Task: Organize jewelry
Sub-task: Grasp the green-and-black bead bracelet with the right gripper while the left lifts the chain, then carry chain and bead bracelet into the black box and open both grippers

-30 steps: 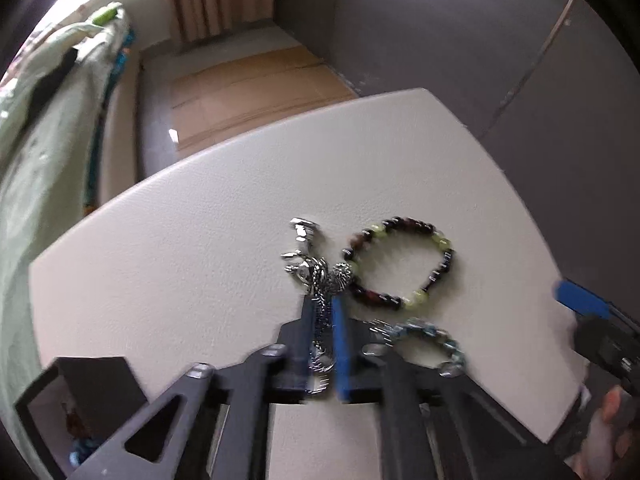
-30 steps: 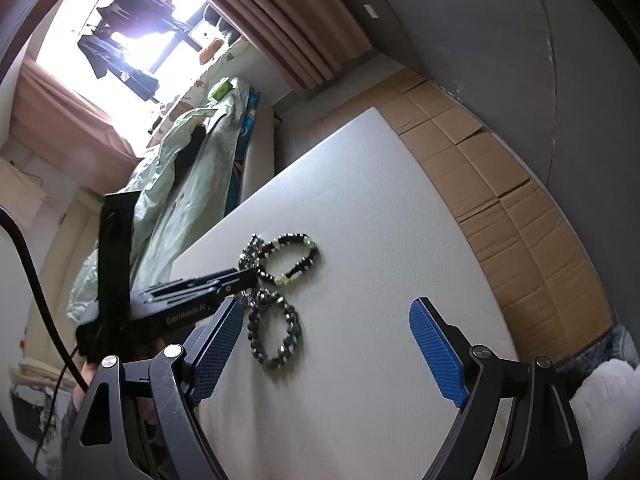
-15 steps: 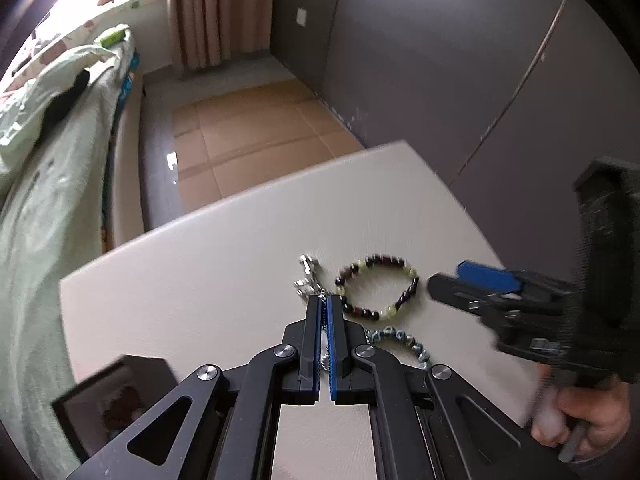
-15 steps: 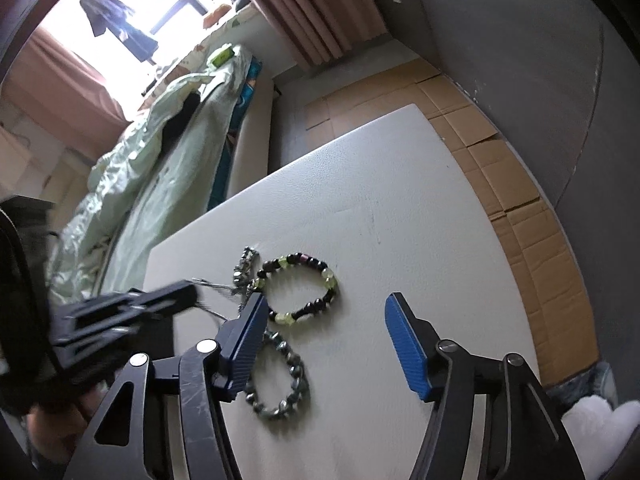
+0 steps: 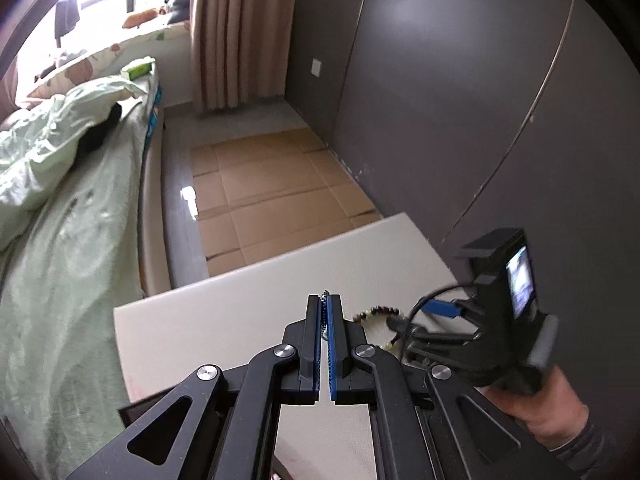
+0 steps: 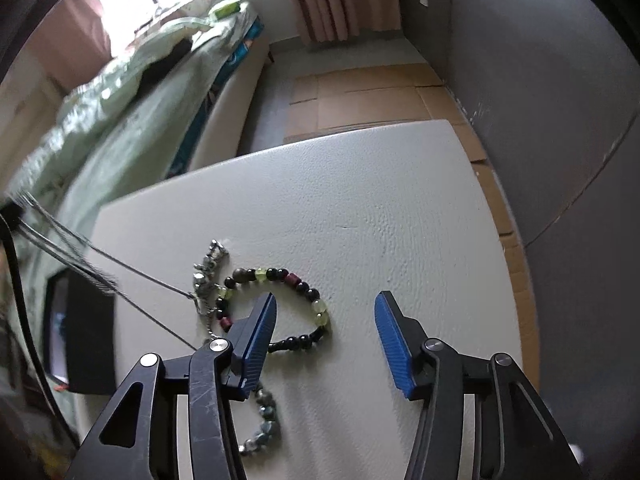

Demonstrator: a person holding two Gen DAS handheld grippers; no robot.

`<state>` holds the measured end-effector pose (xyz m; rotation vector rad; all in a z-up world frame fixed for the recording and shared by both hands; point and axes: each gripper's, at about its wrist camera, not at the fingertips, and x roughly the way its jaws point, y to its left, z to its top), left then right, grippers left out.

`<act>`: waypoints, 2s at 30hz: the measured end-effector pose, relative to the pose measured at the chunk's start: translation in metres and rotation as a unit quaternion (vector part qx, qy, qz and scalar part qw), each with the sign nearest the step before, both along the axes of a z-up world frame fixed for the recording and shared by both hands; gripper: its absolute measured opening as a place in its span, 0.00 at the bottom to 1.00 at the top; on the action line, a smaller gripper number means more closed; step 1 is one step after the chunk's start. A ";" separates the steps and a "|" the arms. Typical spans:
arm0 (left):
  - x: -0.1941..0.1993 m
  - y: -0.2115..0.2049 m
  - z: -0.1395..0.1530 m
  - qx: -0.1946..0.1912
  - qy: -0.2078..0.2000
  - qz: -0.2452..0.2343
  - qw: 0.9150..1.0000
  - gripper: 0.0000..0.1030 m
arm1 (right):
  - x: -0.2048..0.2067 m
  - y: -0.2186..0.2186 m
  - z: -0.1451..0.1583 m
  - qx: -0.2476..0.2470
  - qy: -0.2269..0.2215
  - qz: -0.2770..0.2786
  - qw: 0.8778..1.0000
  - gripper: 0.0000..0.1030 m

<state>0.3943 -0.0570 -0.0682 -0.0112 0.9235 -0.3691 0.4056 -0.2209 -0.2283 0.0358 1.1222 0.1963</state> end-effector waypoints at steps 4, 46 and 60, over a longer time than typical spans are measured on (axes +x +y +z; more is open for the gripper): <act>-0.004 0.006 0.015 -0.004 -0.016 0.005 1.000 0.02 | -0.004 0.017 -0.001 -0.080 -0.004 0.028 0.996 0.44; -0.084 0.034 0.214 0.022 -0.211 0.034 0.977 0.02 | -0.088 0.044 0.167 0.047 -0.164 0.091 0.981 0.09; -0.109 0.069 0.250 0.043 -0.250 0.070 0.965 0.02 | -0.122 0.080 0.197 0.059 -0.200 0.133 0.969 0.09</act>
